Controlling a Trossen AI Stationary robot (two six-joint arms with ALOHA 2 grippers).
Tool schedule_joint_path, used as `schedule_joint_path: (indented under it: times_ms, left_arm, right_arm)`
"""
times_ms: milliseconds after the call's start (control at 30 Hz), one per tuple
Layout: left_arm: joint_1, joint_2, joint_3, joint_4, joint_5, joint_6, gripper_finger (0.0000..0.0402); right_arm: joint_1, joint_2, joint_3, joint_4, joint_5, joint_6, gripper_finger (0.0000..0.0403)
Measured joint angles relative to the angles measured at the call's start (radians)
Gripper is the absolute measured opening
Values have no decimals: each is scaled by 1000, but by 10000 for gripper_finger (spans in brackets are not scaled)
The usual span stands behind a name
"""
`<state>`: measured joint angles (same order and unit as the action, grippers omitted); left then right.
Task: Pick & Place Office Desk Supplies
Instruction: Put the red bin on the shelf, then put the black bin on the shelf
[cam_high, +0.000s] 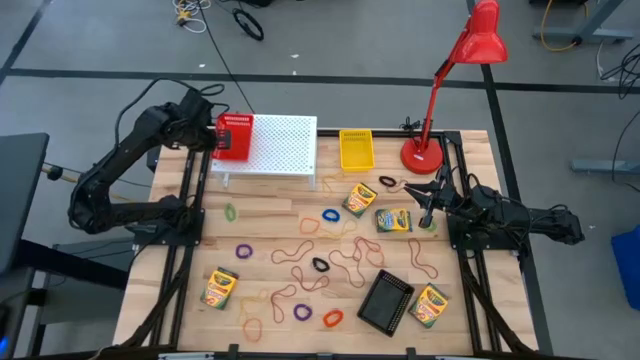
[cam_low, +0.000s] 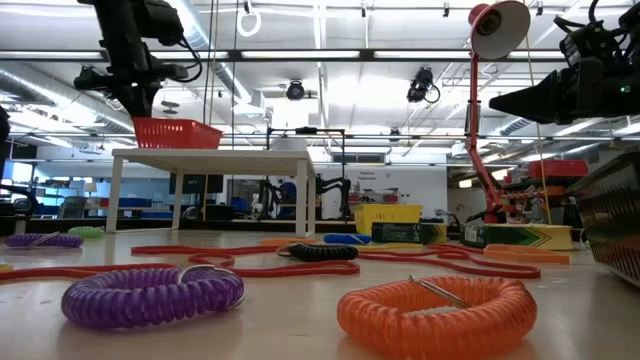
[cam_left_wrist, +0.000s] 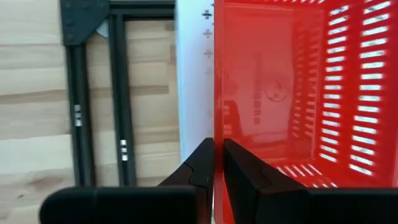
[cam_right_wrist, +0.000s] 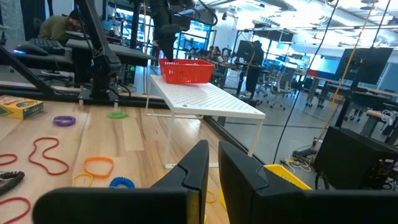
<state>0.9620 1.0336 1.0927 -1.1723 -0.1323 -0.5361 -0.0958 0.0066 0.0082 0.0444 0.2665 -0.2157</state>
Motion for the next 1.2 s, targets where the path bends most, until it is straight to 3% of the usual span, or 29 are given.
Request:
schedule_joint_path:
  times_ms: [200, 500, 800, 1000, 1200]
  left_arm:
    - [-7, 0, 0, 1, -6, 2, 41]
    - [-7, 0, 2, -1, -18, 43, 83]
    - [-22, -18, 95, -24, -34, 125, 110]
    - [-158, -50, 140, -18, -60, 230, 109]
    - [-368, -4, 143, 70, -78, 212, 85]
  right_arm:
    - [0, 0, 0, 0, 0, 0, 48]
    - [0, 0, 0, 0, 0, -1, 48]
    - [0, 0, 0, 0, 0, 0, 48]
    - [0, 0, 0, 0, 0, 0, 48]
    - [0, 0, 0, 0, 0, 0, 48]
